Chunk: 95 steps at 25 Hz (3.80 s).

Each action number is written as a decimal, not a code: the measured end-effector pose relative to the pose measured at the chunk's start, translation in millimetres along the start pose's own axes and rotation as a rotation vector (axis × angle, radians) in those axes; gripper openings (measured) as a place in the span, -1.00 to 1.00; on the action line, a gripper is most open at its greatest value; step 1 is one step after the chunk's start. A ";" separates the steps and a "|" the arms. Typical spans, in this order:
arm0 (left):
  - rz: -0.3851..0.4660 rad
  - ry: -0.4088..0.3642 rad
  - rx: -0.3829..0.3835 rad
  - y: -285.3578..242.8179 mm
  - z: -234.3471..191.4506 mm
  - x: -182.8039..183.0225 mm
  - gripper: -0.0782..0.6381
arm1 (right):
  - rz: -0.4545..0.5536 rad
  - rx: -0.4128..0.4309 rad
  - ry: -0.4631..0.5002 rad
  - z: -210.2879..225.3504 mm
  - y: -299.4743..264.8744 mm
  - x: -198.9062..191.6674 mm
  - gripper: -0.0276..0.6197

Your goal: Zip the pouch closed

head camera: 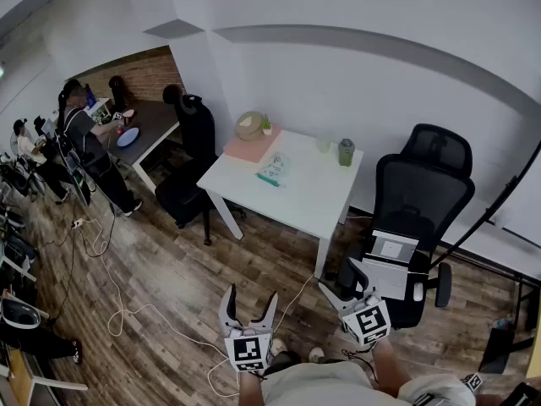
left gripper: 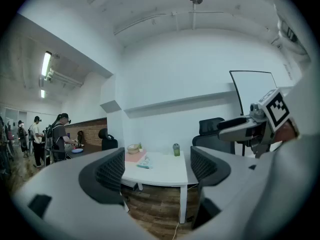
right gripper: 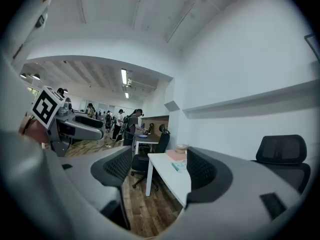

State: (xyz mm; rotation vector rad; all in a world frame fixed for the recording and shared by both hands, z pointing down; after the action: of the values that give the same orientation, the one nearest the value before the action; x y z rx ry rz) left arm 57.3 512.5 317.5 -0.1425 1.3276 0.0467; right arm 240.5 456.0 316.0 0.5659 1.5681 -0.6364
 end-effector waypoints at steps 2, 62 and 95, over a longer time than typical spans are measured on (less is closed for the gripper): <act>-0.005 -0.002 0.001 -1.9 7.6 -2.6 0.32 | 0.002 0.002 -0.014 3.5 3.3 -5.2 0.11; 0.002 0.022 -0.061 -243.2 -159.1 -44.7 0.32 | -0.098 -0.077 0.027 70.3 -277.6 -14.5 0.12; -0.077 -0.017 0.044 -457.2 -187.8 -27.8 0.32 | -0.107 0.059 -0.037 224.4 -454.5 -18.2 0.24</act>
State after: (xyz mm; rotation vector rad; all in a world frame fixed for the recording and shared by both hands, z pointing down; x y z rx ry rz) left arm -77.6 36.6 335.9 -0.1548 1.3043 -0.0463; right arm 92.1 -27.6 352.9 0.5132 1.5566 -0.7721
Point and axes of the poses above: the fingertips, and each gripper's own axes: y backward along the fingers, z to its right, x out of its top, the point moved 1 cm from there along y, backward along the fingers, and after that the axes turned 6 degrees about -y, right-handed, at the moved point
